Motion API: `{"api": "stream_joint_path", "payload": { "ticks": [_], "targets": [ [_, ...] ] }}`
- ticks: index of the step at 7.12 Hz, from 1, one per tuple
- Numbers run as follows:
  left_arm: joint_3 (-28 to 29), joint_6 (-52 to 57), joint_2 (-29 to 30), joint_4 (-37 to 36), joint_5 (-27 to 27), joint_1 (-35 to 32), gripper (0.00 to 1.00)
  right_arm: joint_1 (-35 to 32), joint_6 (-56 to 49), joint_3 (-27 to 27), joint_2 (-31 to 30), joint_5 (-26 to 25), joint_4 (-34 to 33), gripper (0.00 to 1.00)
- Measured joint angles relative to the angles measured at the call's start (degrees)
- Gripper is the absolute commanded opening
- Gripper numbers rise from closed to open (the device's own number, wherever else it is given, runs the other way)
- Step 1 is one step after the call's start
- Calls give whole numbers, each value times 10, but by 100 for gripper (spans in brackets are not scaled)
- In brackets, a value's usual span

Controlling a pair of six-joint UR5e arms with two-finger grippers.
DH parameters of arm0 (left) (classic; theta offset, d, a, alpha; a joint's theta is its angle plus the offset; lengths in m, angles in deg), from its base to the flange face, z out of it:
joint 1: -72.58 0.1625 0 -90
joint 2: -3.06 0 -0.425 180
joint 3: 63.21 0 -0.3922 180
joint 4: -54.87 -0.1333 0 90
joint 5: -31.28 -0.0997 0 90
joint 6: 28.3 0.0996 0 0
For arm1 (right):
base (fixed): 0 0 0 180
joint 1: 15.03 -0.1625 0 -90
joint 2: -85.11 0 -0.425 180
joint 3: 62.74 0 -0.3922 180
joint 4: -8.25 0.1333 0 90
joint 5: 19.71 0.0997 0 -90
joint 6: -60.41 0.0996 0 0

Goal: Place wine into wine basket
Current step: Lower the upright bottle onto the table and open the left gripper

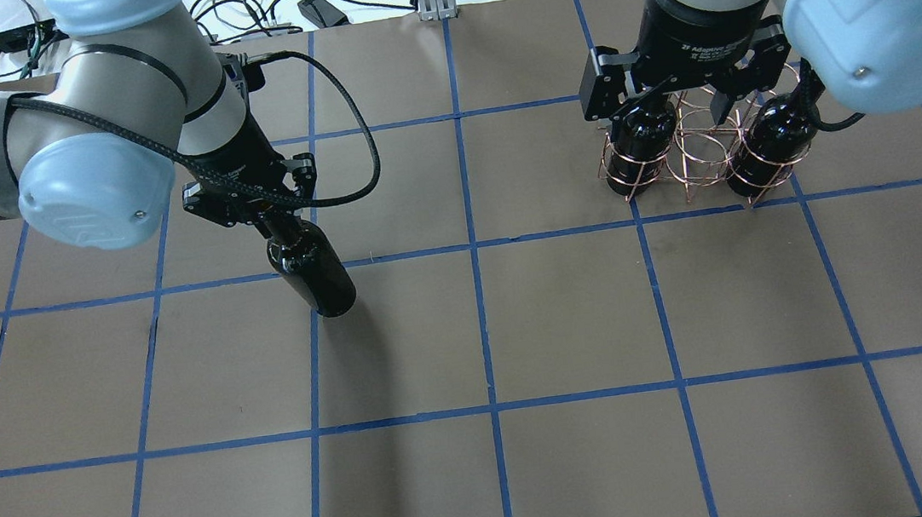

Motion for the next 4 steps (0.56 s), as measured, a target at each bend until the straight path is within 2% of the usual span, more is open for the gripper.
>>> {"api": "stream_joint_path", "payload": {
  "ticks": [4],
  "targets": [
    [-42, -13, -28, -25, -14, -13, 0, 0, 0, 0, 0, 0, 0, 100]
  ]
}}
